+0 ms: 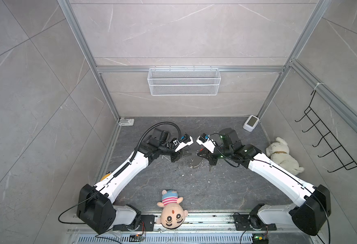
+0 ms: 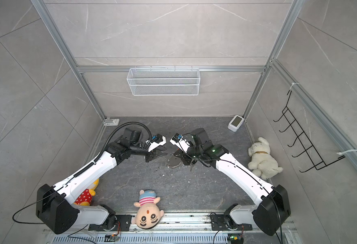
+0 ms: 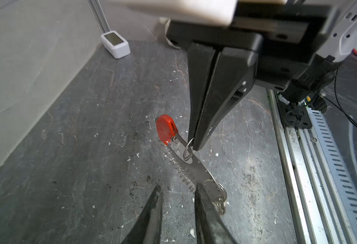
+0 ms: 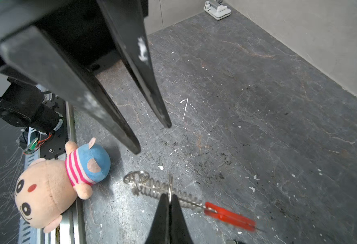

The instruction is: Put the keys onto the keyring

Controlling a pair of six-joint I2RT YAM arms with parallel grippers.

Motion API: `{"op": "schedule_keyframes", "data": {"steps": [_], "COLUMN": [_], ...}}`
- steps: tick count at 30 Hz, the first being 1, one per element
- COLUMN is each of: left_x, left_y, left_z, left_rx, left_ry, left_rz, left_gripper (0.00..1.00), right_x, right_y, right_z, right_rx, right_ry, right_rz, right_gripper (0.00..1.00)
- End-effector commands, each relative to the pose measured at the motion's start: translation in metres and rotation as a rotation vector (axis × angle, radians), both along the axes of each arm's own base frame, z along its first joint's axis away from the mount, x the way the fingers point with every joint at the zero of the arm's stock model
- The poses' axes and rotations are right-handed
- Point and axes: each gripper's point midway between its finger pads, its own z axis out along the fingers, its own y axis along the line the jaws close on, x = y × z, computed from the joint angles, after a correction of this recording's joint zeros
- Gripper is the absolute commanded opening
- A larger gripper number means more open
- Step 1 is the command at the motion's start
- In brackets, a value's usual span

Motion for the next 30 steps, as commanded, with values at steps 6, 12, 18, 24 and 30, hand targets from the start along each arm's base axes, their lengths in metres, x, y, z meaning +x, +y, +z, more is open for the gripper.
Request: {"op": "schedule_keyframes", "data": {"steps": [6,12,18,24,30], "left_x": [-0.007,-0.01,-0.013,-0.01,-0.008], "left_y": [-0.017,-0.027,-0.031,-0.026,-0.01], "left_z": [0.017,0.012,0.009,0.021,0.039], "left_rx": [-0.042,-0.045,-0.051,-0.171,-0.289], "left_ry": [-0.064,-0.043,-0.022,-0.059,-0.034], "left_rz": [-0.085,-0.109,-0.123,-0.084,-0.069], "left_gripper": [0.29,0.25,0.19,0.23,0.24], "right_x": [-0.013,-0.017,-0.02,-0.014,-0.018], "right_y": [0.007,0.014,0.017,0.019,0.019], "right_z": [0.02,0.026,0.036,0.04,0.047], "right_rx": [0.016,0.041,0.079,0.133,0.184], "right_ry": [-0.065,-0.064,-0.074,-0.101,-0.107], "right_rz": [0.059,0.077,0.087,0.047,0.055], "right_gripper": [0.0,0.0,0.0,0.0,0.0]}}
